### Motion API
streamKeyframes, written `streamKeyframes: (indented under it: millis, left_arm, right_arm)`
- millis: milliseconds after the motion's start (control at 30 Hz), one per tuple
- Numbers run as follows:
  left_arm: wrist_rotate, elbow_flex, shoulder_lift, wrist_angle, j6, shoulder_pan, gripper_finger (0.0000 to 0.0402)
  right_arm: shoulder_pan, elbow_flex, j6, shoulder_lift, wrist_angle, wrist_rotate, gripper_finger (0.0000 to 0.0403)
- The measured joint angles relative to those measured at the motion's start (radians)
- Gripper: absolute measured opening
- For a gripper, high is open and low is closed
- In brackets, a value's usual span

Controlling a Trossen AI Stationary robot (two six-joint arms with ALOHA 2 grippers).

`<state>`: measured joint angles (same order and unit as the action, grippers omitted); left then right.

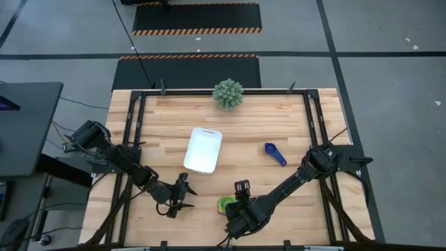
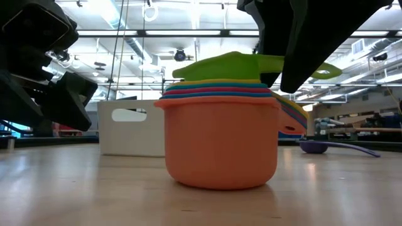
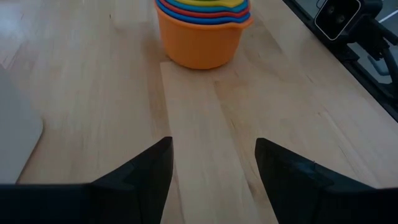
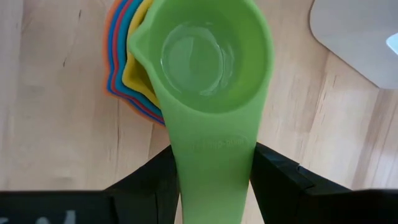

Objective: Nest measuring cups in basket
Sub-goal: Stack the green measuring cup on the top of the yellow measuring cup

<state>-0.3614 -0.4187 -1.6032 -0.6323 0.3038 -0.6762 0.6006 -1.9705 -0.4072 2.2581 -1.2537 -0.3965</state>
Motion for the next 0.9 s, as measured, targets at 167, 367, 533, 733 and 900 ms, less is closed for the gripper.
streamKeyframes:
  millis: [167, 367, 533, 733, 900]
  left_arm:
    - [0.0, 0.0, 0.0, 0.0, 0.0, 0.0, 0.0233]
    - [0.0, 0.0, 0.0, 0.0, 0.0, 0.0, 0.0233]
    - [0.014, 0.0, 0.0, 0.0, 0.0, 0.0, 0.0233]
    - [0.019, 0.0, 0.0, 0.0, 0.0, 0.0, 0.0233]
    - [0.019, 0.0, 0.0, 0.0, 0.0, 0.0, 0.0233]
  right_arm:
    - [-0.007, 0.0, 0.018, 0.0, -0.001, 0.0, 0.0183]
    - [-0.021, 0.0, 0.036, 0.0, -0.011, -0.001, 0.0203]
    - [-0.026, 0.0, 0.052, 0.0, -0.011, 0.002, 0.021]
    - [-0.026, 0.0, 0.051, 0.0, -0.022, 0.005, 0.0209]
    - [-0.026, -0.017, 0.006, 0.0, -0.074, 0.076, 0.0209]
